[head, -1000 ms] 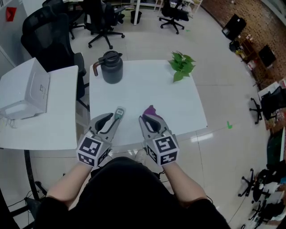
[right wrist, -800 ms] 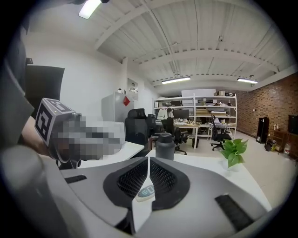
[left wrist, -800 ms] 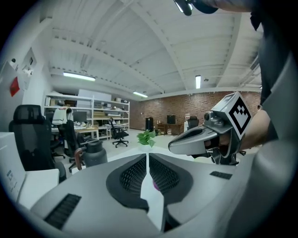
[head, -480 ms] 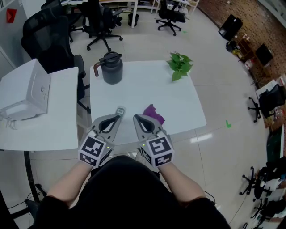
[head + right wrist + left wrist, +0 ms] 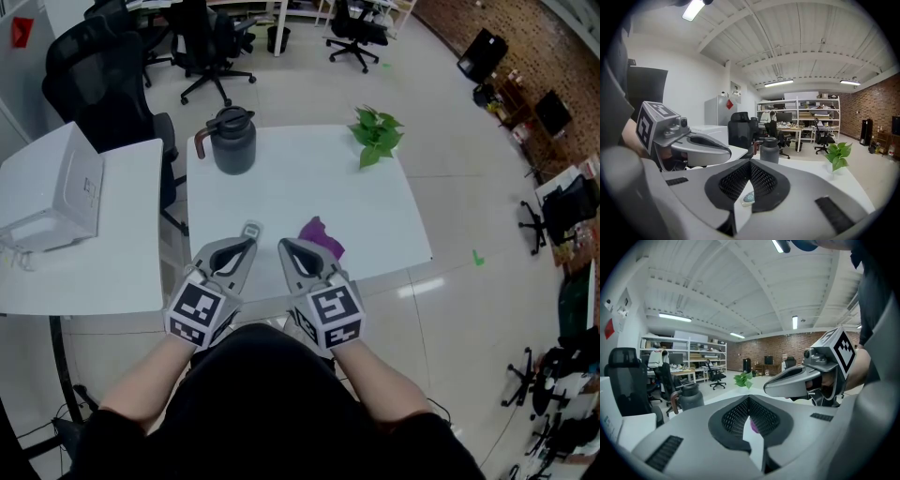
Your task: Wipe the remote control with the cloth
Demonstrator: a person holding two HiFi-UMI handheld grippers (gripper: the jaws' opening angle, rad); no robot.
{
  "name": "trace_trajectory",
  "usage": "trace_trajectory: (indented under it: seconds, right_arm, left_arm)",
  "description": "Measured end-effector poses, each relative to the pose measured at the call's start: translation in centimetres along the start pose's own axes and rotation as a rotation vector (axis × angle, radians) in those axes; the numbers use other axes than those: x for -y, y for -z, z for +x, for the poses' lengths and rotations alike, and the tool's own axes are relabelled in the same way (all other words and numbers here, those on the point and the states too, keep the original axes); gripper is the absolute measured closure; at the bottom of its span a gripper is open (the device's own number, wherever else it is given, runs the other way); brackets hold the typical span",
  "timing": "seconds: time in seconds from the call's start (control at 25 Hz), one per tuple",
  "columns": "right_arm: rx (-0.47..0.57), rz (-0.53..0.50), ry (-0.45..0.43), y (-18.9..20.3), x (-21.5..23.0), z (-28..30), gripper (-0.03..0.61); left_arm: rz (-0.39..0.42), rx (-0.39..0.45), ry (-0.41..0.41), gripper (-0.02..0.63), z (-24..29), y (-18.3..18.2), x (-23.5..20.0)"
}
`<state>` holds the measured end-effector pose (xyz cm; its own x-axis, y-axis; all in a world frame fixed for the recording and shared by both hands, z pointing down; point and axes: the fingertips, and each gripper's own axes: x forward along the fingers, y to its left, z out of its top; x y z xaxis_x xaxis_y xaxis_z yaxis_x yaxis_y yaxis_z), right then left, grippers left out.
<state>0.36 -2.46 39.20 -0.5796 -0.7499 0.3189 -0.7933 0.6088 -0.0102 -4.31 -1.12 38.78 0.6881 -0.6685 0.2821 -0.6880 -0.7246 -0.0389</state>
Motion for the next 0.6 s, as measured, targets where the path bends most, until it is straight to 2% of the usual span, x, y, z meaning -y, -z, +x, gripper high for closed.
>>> trace_trajectory:
  seconds: [0.6]
  right_arm:
    - [-0.008, -0.005, 0.002, 0.14, 0.51, 0.16, 0.565]
  left_arm:
    - [-0.010, -0.005, 0.004, 0.612, 0.79, 0.10, 0.05]
